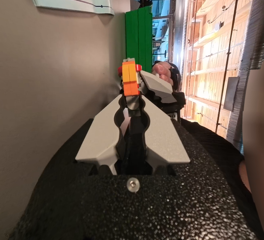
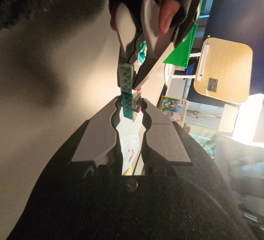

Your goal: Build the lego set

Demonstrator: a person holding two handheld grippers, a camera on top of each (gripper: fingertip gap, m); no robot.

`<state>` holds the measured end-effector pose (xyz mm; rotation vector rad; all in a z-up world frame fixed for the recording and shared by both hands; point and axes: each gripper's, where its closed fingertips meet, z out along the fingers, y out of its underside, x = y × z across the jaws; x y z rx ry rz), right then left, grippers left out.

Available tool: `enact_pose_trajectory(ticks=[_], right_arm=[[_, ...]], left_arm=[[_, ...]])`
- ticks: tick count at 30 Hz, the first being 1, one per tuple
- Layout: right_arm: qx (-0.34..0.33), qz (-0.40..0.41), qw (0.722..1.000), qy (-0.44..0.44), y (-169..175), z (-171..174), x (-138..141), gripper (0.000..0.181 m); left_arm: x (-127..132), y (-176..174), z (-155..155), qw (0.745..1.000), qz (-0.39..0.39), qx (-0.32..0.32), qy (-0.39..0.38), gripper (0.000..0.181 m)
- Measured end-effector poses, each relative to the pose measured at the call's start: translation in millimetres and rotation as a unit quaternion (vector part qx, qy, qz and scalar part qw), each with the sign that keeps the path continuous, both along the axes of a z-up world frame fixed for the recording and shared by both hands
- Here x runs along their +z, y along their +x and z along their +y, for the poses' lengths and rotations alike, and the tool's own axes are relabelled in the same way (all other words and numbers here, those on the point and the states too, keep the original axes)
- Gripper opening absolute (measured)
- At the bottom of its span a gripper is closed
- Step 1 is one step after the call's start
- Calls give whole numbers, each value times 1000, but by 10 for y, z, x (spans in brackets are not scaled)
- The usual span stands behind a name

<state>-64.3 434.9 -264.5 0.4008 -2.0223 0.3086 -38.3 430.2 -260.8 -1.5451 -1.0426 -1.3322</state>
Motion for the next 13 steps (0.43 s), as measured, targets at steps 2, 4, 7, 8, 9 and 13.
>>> enact_pose_trajectory(ticks=[2,4,7,8,9,13], right_arm=[[-6,2,1000,-24,-13,-2,7,27],[-28,-30,997,-58,-28,-5,-12,28],[-38,-46,991,-116,-57,-71,116,37],[-40,-55,989,-131,-61,-80,157,42],[-38,-55,987,-145,-64,-89,220,44],[-10,-15,989,-146,-49,-91,472,46]], left_arm=[[9,-18,3,999,-40,6,14,15],[4,-43,4,996,-80,17,27,15],[95,-71,-8,992,-108,23,60,14],[121,-77,-16,992,-108,23,67,14],[160,-94,-26,990,-113,27,78,14],[360,-139,-80,976,-162,30,143,15]])
